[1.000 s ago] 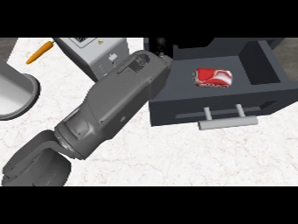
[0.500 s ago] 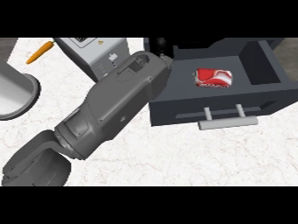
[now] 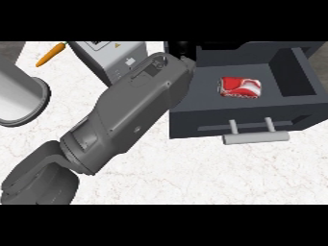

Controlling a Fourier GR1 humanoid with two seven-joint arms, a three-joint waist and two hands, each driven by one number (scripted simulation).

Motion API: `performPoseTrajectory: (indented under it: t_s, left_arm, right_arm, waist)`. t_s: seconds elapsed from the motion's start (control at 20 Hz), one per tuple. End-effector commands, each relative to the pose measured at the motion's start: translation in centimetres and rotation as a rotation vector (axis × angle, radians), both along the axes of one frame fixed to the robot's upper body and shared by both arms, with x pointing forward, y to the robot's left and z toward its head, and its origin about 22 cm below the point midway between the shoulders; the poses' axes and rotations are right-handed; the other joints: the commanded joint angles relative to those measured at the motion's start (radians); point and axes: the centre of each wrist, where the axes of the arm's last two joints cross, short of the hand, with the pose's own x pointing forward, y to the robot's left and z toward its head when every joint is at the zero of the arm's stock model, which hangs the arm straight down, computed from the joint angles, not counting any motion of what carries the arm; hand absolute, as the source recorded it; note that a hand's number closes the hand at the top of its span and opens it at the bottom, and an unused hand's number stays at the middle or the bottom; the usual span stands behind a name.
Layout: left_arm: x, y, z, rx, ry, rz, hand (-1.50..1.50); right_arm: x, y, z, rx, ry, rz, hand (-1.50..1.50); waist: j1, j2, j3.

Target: Pick up the can, place it into the drawer and close the drawer

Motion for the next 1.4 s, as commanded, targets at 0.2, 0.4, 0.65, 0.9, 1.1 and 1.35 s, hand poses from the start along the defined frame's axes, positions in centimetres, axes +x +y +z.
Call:
performPoseTrajectory:
  t_s: [0.2, 0.4, 0.65, 0.9, 1.1, 1.35]
  left_arm:
    - [-0.1, -0.4, 1.0, -0.014, 0.001, -0.010, -1.50]
    - [-0.1, -0.1, 0.4, -0.050, 0.011, -0.022, -1.50]
    - [0.0, -0.4, 1.7, -0.045, 0.029, 0.014, -1.50]
    - [0.1, 0.3, 0.5, -0.013, 0.033, 0.008, -1.50]
    - [0.6, 2.6, 0.6, -0.029, 0.034, 0.008, -1.50]
    - [1.3, 4.1, 2.2, -0.014, 0.039, 0.046, -1.50]
  right_arm:
    - [4.1, 3.7, 0.7, -0.234, -0.023, -0.021, -1.50]
    - [6.4, 6.1, 0.0, -0.330, -0.006, -0.028, -1.50]
    - [10.4, 8.8, -0.6, -0.408, -0.041, -0.070, -1.50]
    - [14.5, 11.1, -2.6, -0.539, -0.045, -0.067, -1.50]
    - [16.9, 12.8, -3.6, -0.643, -0.034, -0.055, -1.50]
    - [20.9, 13.5, -4.6, -0.822, -0.023, -0.043, -1.50]
  waist:
    - [0.048, -0.002, -0.001]
    - [0.063, -0.007, -0.002]
    - [0.070, -0.012, -0.001]
    - [0.084, -0.014, -0.001]
    - [0.093, -0.018, -0.002]
    - [0.093, -0.014, -0.001]
